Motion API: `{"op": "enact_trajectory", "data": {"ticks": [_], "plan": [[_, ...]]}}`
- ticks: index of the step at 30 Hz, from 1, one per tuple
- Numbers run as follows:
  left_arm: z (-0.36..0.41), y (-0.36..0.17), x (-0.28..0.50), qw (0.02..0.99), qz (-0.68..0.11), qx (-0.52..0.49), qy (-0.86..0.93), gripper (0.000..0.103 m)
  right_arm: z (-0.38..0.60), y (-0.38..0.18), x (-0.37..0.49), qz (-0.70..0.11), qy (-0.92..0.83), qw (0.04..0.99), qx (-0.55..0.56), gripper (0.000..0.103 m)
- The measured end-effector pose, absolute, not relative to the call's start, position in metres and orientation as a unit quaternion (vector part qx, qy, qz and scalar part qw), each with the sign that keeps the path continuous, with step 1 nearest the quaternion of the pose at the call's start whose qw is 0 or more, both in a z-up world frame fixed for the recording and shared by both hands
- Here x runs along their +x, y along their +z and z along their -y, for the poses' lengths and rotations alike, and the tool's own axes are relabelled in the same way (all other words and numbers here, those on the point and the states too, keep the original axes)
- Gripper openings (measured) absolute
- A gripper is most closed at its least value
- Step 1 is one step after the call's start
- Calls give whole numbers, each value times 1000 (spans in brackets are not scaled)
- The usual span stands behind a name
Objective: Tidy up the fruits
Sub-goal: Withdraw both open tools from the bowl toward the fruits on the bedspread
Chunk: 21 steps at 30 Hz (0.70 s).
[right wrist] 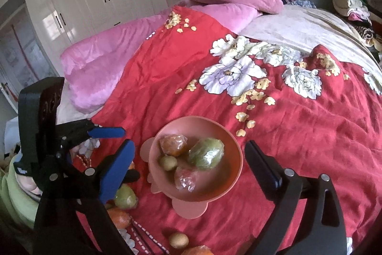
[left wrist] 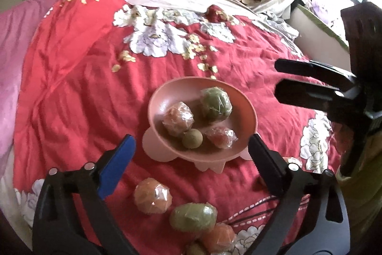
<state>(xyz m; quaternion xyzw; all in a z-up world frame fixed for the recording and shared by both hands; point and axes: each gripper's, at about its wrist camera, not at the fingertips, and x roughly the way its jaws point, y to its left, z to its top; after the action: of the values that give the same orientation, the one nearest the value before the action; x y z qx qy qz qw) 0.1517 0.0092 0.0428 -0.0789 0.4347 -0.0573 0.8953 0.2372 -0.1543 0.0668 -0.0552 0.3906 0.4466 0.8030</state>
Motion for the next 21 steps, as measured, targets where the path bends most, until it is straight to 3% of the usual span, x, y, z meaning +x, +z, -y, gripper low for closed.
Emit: {"op": "enact_trajectory", "data": {"ticks": [21], "plan": [[-38,61,120,906,-407,-114,-17,93,166,84,207,-360,449,816,-57,96]]}}
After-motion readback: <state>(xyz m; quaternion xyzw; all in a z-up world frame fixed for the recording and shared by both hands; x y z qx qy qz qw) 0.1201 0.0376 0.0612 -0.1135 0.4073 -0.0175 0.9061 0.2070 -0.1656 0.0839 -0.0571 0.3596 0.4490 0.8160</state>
